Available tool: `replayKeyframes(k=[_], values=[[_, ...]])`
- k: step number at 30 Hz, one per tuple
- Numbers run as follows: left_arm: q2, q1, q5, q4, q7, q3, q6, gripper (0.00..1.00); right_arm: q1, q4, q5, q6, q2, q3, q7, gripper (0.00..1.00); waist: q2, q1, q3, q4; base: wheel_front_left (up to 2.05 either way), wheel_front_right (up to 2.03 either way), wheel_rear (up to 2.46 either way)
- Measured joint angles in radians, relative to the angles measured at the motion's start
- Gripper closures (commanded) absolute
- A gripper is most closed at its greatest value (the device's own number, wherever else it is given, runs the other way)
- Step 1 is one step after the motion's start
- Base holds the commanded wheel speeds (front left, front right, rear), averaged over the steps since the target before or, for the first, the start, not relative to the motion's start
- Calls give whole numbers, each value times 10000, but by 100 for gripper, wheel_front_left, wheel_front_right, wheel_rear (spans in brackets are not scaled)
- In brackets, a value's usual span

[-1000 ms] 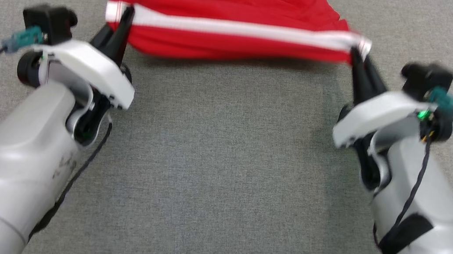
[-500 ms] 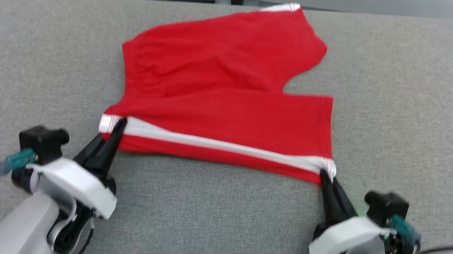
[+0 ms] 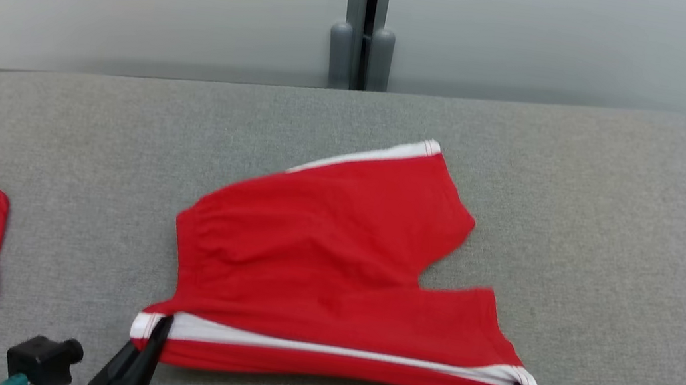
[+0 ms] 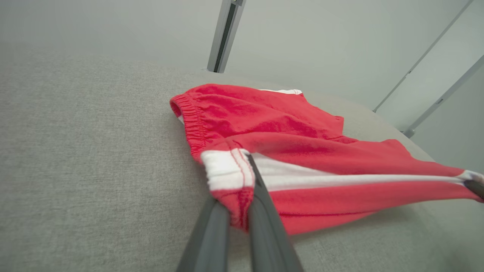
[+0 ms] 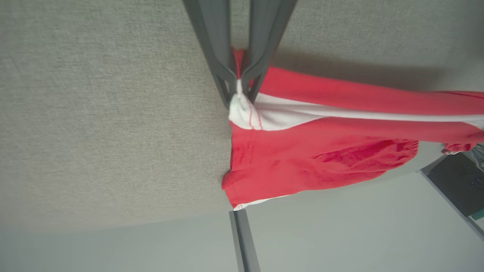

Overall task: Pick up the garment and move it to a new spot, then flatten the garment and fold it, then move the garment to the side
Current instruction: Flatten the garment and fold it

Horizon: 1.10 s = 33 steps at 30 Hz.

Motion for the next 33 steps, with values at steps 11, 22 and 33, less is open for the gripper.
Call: replayKeyframes(k=[11,22,33], values=[[144,377,-322,-1476,1080,-71,593,100,938,-2174,123,0,-33,-633,1329,100,0,0,120,203,0,0,0],[251,-1950,-453,-1116,1674,-8,127,100,-2282,-907,-15,-2,-35,-861,1469,100,0,0,1606,376,0,0,0],[-81,-4311,-1246,96,2184,-497,-314,100,-6180,1745,-347,-40,-71,-928,2123,100,0,0,3119,953,0,0,0]])
